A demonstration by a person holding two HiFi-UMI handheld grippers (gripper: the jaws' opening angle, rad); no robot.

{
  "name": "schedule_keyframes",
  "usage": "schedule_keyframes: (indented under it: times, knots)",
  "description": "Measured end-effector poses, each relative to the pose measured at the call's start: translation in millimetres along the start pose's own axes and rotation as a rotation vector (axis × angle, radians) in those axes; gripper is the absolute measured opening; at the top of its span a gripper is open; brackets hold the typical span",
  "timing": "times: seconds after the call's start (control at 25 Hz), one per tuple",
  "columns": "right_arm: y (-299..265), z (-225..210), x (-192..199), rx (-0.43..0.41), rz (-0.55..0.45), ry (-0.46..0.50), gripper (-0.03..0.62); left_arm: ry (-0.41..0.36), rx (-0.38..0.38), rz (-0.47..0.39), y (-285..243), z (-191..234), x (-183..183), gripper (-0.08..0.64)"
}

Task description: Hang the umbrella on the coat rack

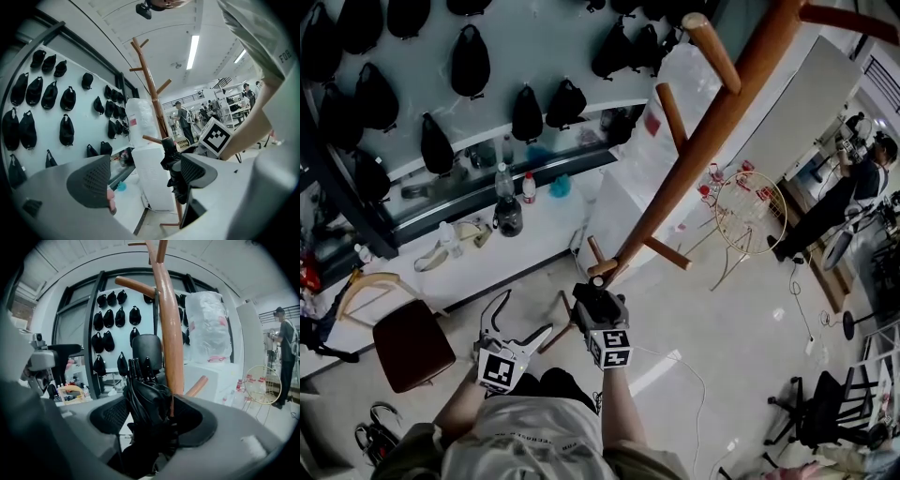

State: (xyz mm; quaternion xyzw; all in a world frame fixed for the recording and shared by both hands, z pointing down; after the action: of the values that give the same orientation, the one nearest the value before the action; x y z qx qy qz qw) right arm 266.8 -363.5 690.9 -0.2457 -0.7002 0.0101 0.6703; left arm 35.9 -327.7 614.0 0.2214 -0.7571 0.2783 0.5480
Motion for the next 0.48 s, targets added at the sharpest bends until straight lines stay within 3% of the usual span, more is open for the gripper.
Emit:
schedule_keyframes:
  times: [0.28,0.48]
  knots:
    - [27,5,-6,0.054,0.021,-0.005,0.281,-0.028,0.024,-0.010,2,7,-35,0.462]
    - [58,8,-35,0.097,-0.041,-0.047,0.281,0.009,0.048,0.004,6,8,-63,0.462]
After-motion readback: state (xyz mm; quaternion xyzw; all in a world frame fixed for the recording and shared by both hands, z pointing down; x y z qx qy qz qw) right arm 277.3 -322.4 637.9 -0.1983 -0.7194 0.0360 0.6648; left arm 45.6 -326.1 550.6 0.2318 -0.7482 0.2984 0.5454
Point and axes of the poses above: the fingertips, and each gripper's own axes: y backward along the fingers, z to its left, x out of its underside, the point moved 9 cm from there along y, backward along the fingers, and after that the axes turned 3 degrees about z, right-handed, at the moved point
